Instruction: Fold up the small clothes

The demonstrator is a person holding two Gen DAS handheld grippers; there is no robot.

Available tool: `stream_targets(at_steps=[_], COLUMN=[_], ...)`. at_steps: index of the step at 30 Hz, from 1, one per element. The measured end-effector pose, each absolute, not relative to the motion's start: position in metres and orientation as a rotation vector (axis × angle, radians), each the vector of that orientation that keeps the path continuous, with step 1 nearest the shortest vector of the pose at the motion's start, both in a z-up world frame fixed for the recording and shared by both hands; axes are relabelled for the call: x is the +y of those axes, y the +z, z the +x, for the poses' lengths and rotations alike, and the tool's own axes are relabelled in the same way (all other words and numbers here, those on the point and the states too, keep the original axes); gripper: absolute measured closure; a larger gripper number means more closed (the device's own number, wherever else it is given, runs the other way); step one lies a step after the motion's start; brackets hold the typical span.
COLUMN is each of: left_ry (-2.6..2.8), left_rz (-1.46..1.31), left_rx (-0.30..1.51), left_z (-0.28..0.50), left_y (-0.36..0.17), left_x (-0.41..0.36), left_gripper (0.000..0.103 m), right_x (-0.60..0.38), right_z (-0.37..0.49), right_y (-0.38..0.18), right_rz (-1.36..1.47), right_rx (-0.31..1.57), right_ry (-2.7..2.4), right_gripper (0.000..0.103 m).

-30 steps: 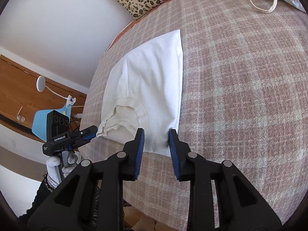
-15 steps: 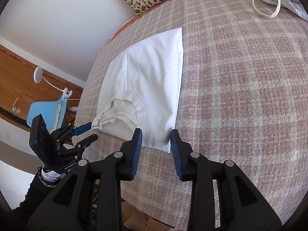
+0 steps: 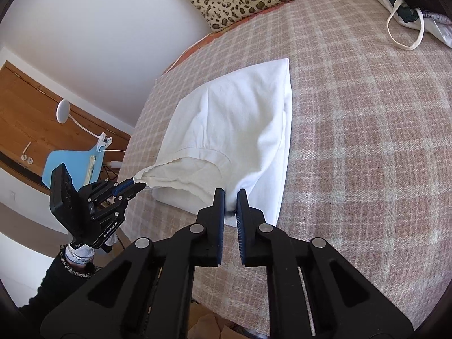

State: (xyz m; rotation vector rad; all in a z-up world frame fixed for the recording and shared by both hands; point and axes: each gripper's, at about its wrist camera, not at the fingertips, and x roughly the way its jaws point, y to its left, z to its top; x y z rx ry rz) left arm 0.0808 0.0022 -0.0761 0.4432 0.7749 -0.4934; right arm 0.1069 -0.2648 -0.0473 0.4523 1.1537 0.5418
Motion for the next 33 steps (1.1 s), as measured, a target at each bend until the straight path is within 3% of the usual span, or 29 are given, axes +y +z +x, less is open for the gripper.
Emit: stream_targets(at_steps=[9, 15, 25, 33], left_ry=[-0.560, -0.563, -0.542, -0.578], left_rz=[0.552, 0.459, 0.243, 0.312], left_rx=[0.804, 0.818, 0.803, 0.903], left_z=[0.060, 0.058, 0.087, 0.101], left_y=[-0.094, -0.080, -0.066, -0.092], left_x=[-0.011, 0.002, 0.009, -0.011], left_gripper=[0.094, 0.092, 0.091, 0.091], right_x=[-0.272, -0.265, -0.235, -0.220], right_z=[0.105, 0.095, 0.113, 0.168], right_y=[-0.063, -0.034, 0.003, 0.008], right_rz=[0.378, 0.254, 0.167, 0.175], right_rx=[1.219, 1.141, 1.048, 1.014], right_ry=[0.457, 0.478, 0.518, 0.510], right_gripper=[0.094, 0.082, 0.082, 0.082])
